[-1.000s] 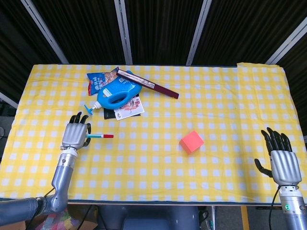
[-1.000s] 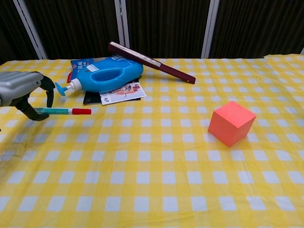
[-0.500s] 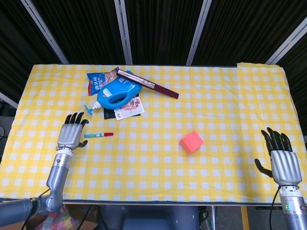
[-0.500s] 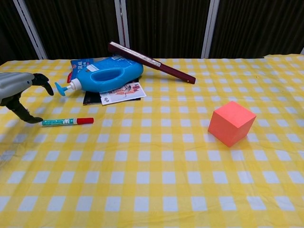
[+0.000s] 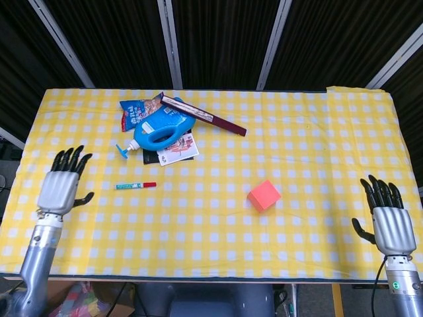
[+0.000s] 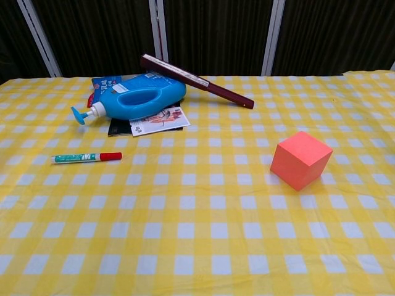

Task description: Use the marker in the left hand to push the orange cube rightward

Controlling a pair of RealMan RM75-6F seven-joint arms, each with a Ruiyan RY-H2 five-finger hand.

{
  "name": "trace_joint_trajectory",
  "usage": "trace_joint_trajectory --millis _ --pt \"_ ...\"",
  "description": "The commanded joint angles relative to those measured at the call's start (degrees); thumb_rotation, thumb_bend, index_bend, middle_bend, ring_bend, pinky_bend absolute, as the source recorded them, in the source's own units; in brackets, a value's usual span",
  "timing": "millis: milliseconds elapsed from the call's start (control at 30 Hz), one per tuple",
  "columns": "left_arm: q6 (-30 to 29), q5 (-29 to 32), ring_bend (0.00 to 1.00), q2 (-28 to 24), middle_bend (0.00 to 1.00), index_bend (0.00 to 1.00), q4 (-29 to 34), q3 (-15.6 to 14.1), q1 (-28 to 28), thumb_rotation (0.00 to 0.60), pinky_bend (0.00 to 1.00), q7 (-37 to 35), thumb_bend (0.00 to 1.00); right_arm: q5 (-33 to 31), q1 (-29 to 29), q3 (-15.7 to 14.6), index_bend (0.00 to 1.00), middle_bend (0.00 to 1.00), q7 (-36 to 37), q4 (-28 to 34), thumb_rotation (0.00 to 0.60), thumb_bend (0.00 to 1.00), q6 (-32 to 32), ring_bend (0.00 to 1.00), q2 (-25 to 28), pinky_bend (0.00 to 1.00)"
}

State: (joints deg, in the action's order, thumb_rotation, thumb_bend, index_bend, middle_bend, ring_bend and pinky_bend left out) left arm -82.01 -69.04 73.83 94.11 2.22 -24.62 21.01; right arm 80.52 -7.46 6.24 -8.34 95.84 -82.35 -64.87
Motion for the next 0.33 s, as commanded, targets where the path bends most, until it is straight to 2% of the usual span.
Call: trace_joint_trajectory --millis 33,133,333 --pt "-5.0 -4.5 0.0 -4.3 0.0 0.06 0.8 -4.4 6.2 0.6 0.01 -5.4 0.15 0.4 0.0 -0.1 0.0 0.0 -0.5 -0.2 0.6 0.38 -0.2 0.0 -0.2 0.0" --pt "-7.0 -5.9 0.0 -5.6 0.0 0.01 0.8 -5.4 8.8 0.6 0.0 -8.1 0.09 0.8 -0.1 -0.1 0.0 0.0 -1.3 -0.5 0.6 0.38 -0.4 0.0 -0.4 0.0" --pt "-10.7 -8.7 0.0 -6.8 0.0 0.0 -0.8 -6.0 12.6 0.6 0.0 -11.0 0.08 0.8 -0.3 -0.2 0.0 0.0 -1.9 -0.5 0.6 0.38 -0.2 0.0 -0.7 0.0"
